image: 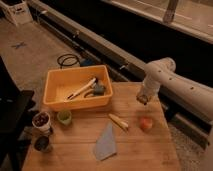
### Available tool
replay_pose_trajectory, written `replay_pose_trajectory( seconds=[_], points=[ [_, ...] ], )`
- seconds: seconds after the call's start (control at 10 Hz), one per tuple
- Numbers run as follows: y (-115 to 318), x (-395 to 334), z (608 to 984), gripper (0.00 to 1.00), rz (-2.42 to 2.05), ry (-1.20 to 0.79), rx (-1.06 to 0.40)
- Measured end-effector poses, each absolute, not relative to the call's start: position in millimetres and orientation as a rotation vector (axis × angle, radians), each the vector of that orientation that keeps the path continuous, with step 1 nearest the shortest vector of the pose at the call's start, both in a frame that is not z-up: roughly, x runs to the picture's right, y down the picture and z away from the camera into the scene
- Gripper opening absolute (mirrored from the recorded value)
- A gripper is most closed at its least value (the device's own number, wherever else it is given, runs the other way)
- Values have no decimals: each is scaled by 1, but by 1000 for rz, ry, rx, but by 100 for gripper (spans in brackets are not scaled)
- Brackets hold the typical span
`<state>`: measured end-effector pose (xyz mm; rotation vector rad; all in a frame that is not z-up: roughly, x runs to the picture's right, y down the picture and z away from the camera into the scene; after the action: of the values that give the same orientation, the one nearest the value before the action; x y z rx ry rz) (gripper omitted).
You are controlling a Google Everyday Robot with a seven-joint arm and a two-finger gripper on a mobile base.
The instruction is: Place eraser in tray
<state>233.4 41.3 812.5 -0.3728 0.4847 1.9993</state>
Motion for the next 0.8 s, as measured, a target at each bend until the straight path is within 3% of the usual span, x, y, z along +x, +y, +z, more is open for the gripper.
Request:
replay_pose_trajectory(
  seconds=[0.3,0.8],
  points=[
    [-1,197,766,0,1898,301,-337],
    [-13,80,740,0,1656,82,-464]
  ],
)
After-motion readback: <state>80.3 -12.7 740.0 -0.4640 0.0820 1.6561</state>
